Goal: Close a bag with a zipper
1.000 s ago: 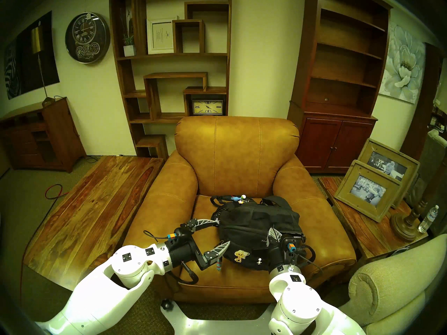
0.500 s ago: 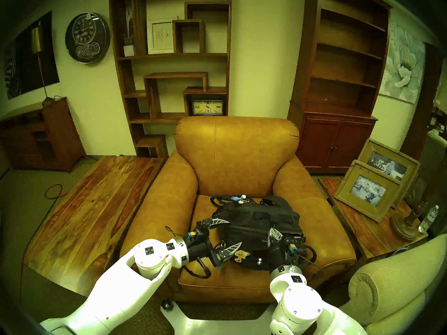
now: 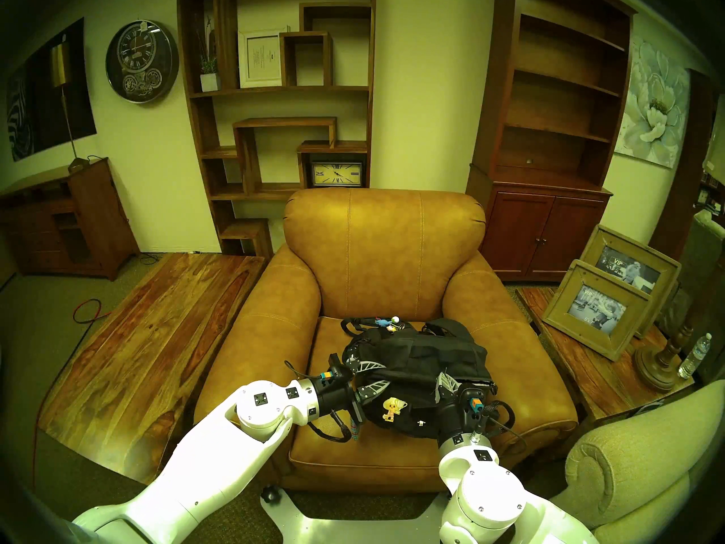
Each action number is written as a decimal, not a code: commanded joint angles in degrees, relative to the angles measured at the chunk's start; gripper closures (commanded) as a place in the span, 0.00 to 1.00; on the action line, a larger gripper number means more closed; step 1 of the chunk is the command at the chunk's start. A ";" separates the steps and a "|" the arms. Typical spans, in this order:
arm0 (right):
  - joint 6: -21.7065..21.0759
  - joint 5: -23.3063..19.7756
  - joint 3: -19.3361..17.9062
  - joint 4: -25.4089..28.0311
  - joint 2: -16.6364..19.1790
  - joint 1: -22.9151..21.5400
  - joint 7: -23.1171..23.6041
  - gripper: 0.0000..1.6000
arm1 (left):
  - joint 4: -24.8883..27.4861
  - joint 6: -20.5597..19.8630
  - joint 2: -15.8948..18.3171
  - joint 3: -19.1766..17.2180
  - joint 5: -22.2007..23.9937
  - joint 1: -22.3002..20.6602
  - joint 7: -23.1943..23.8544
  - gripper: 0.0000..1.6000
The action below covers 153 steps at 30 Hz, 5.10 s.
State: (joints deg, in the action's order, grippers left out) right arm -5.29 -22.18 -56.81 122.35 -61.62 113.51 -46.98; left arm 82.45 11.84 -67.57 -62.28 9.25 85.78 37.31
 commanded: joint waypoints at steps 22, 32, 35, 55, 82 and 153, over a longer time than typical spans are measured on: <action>22.32 9.32 -2.55 -10.25 -5.89 0.57 -10.78 1.00 | 3.95 -0.27 -0.59 -4.74 4.56 0.40 -1.84 1.00; 28.22 6.69 -5.39 -15.04 -8.73 -0.30 -12.00 1.00 | 7.40 -2.64 1.43 -6.48 6.59 1.87 -0.57 1.00; 29.00 3.87 -6.48 -16.38 -8.98 -0.05 -11.60 1.00 | 8.01 -3.20 2.00 -6.52 6.72 2.80 -0.26 1.00; 40.03 0.39 -7.59 -25.51 -7.81 0.00 -6.25 1.00 | 9.62 -4.67 3.03 -8.44 7.55 4.29 -0.96 1.00; 40.92 -17.79 -11.61 -21.08 0.65 4.27 6.95 1.00 | 11.41 -5.76 3.63 -9.48 8.01 4.64 -0.06 1.00; 42.13 11.00 -9.39 -2.57 10.35 25.63 10.81 0.00 | 26.00 -4.14 8.17 -21.58 19.37 23.86 0.61 0.70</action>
State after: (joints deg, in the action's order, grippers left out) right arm 38.67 -15.44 -66.57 115.08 -56.11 134.36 -37.79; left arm 105.41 6.59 -59.40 -81.99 26.12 104.91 38.90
